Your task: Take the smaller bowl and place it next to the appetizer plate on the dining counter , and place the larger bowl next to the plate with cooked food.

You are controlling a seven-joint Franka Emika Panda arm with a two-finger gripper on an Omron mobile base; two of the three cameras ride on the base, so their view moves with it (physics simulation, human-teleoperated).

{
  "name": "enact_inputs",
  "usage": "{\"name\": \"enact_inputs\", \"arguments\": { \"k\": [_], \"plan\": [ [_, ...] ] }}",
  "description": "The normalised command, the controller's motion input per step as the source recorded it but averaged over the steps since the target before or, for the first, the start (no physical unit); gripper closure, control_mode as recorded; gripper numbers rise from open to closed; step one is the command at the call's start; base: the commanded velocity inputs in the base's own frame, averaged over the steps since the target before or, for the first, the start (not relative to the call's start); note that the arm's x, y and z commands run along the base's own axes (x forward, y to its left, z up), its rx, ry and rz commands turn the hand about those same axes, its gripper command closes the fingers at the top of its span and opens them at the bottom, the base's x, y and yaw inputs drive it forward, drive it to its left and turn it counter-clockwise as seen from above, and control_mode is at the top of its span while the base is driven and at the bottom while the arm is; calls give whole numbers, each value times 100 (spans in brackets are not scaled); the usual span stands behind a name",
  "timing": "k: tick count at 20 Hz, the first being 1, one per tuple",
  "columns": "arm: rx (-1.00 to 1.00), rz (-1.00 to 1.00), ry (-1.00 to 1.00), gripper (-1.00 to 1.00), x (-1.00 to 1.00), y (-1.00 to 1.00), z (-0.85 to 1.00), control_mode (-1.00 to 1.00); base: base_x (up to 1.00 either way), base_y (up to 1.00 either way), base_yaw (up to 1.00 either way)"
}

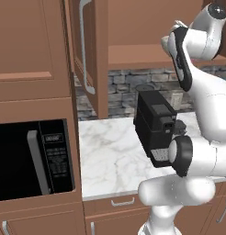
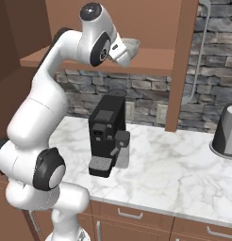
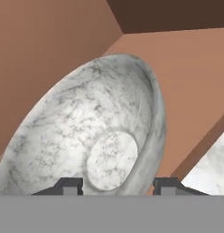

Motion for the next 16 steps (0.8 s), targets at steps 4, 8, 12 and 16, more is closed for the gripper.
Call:
{"name": "enact_inputs", "arguments": {
  "k": [4,8,12,16],
  "plan": [
    [-3,11,-32,100,-100,92,-48,-100,0,0,0],
    [0,8,-24,100,-100,14,21,-100,0,0,0],
    [2,0,-5,100,-100,-42,72,-100,0,0,0],
    [-1,4,12,100,-99,-20,31,-100,0,0,0]
  ]
}}
